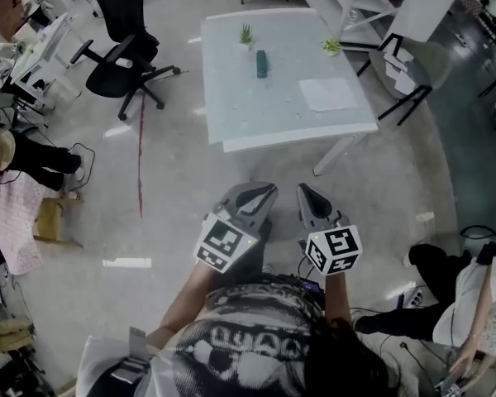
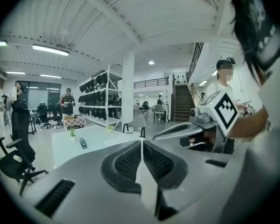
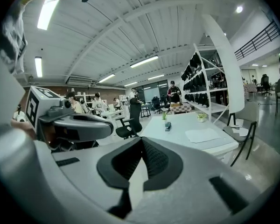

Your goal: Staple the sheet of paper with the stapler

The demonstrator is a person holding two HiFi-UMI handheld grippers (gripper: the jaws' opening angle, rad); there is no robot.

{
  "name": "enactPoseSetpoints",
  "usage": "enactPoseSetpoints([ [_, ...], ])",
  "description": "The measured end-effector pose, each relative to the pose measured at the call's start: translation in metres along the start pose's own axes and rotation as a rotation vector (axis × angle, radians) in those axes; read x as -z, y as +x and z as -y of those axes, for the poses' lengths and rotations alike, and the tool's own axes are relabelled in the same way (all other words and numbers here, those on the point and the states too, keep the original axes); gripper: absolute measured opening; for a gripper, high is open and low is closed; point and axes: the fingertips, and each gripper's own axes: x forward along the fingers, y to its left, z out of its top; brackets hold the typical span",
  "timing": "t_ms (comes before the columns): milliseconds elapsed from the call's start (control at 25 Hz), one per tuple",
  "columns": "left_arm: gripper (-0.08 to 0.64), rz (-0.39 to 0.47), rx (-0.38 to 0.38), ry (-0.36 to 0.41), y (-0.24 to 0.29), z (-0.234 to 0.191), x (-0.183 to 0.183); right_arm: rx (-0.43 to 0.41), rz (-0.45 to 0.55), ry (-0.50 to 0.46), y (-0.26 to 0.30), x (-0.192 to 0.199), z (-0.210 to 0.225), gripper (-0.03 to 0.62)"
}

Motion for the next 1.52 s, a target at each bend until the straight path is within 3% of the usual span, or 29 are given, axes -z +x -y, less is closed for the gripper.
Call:
enactPoseSetpoints([
  [480, 0.012, 0.005, 0.011, -0.043, 0.1, -0.149, -0.027, 0.036, -0.062, 0.009, 0.138, -0.051, 0.085, -0.008],
  [760, 0.012, 0.008, 0.05, -0.041, 0.138, -0.194, -0.033, 0.08, -0.072, 0.005, 0.178, -0.065, 0.117, -0.008],
  [1080, 0.012, -0.007, 0.08, -0.064, 0.166, -0.21, -0.029, 0.083, -0.131, 0.011, 0.198, -0.057, 0.153, -0.006],
  [1320, 0.012, -0.029, 0.01, -0.103, 0.176, -0.233, -0.02, 0.027, -0.176, -0.014, 0.224, -0.051, 0.186, -0.005],
  [1520, 0.012, -0.044, -0.136, -0.132, 0.19, -0.264, -0.014, -0.114, -0.24, -0.114, 0.255, -0.046, 0.228, 0.059],
])
